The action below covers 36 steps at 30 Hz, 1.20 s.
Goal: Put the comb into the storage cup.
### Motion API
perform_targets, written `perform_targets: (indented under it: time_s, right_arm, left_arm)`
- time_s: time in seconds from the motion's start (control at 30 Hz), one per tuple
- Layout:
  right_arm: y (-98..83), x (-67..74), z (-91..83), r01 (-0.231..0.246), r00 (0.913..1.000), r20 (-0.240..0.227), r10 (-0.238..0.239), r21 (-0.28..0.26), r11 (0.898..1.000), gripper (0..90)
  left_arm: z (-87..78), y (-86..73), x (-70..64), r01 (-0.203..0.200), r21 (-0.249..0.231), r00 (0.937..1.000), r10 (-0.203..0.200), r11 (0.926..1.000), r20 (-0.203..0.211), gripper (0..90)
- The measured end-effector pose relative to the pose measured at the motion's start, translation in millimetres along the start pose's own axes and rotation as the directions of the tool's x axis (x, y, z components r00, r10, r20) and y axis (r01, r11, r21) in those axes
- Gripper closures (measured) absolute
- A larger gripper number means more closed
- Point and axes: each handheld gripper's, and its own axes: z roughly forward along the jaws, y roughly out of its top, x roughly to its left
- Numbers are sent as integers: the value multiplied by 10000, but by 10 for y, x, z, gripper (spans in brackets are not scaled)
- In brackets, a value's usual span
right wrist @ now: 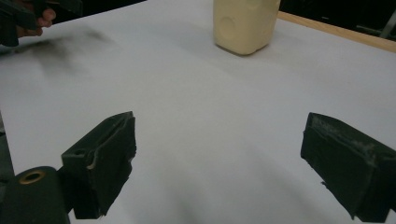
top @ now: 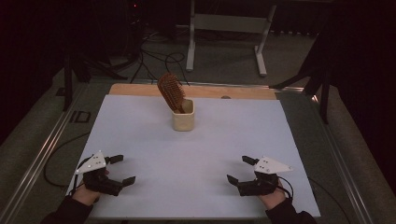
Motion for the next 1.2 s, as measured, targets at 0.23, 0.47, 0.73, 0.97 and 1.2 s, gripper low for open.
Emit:
perform_targets:
  time_s: [0.23,0.47,0.73,0.97,1.2]
  right_arm:
    - [-9,-3,12,8,10000,-31,-8,46,10000,101]
    - [-30,-14,25,22,10000,-61,-22,95,10000,101]
    - [-54,-44,27,75,10000,-21,-75,94,9999,101]
    - [-57,-38,33,69,10000,-15,-69,128,9999,101]
    - [-57,-37,37,88,10000,-34,-88,134,9999,101]
  left_arm:
    - [-6,-24,40,-81,-129,9998,79,9999,-156,2]
    - [44,-36,21,-129,26,9999,129,9999,18,2]
    - [45,-32,3,-110,8,9999,110,9999,57,2]
    - [46,-30,-7,-165,31,9998,165,9999,59,2]
    - [44,-27,-13,-158,25,9998,158,9999,96,2]
